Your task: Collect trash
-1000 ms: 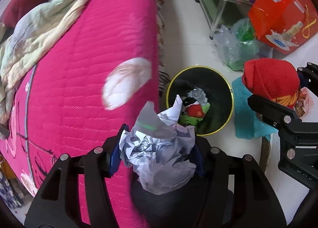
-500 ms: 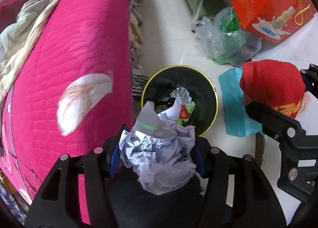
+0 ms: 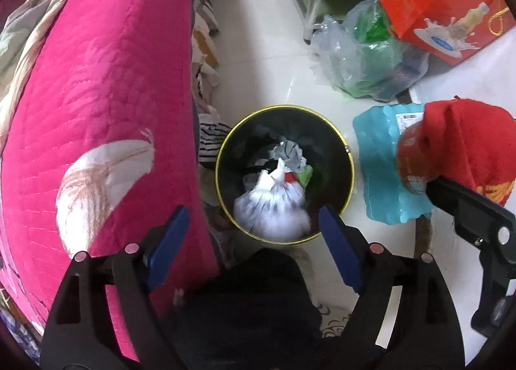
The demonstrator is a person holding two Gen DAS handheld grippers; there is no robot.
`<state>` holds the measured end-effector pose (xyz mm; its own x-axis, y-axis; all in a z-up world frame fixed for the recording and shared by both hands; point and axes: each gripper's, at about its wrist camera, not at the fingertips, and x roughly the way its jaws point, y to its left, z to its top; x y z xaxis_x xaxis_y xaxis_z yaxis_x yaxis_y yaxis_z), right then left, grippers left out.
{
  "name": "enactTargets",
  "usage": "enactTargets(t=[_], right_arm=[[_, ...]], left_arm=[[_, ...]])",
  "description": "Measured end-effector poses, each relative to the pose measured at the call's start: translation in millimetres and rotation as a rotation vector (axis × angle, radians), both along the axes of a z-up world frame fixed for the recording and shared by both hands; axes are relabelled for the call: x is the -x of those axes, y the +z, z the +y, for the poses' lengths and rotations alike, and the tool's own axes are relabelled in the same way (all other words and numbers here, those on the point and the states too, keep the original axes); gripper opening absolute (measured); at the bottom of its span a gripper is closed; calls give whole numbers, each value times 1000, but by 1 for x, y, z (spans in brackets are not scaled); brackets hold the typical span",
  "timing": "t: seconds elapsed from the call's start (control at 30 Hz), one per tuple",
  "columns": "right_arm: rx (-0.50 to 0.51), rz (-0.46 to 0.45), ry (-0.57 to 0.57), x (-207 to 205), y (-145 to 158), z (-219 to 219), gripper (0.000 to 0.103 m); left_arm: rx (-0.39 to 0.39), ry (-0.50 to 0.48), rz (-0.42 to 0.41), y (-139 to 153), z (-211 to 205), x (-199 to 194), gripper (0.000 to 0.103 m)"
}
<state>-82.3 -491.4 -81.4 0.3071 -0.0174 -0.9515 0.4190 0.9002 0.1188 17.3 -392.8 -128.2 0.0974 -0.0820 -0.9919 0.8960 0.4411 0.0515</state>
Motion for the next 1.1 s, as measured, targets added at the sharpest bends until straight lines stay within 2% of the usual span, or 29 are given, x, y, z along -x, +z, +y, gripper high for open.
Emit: enactTargets(t=[0.1, 0.2, 0.4, 0.5, 0.53, 0.57, 0.7, 0.83, 1.1], right_arm=[[-5, 7, 6, -4, -4, 0, 50], [-13, 19, 23, -10, -10, 3, 51], [-62, 50, 51, -23, -29, 11, 54], [-72, 46, 42, -24, -30, 11, 61], [-69, 41, 39, -23, -29, 11, 70], [-63, 36, 36, -22, -28, 12, 72], [-30, 49, 27, -15, -22, 13, 73], [27, 59, 2, 0, -15, 16, 82], [102, 71, -44, 24, -13, 16, 87]], left_arm=[[-17, 11, -22, 0, 7, -4, 84], [-20, 21, -36, 1, 15, -9, 91], [-24, 39, -50, 5, 30, -14, 91], [-23, 51, -68, 6, 38, -16, 91], [-23, 53, -71, 7, 39, -16, 91], [-20, 56, -73, 8, 41, -16, 91], [-7, 62, -63, 13, 45, -13, 91], [1, 40, -80, 21, 46, -4, 91], [35, 1, -33, 27, 41, 20, 91]])
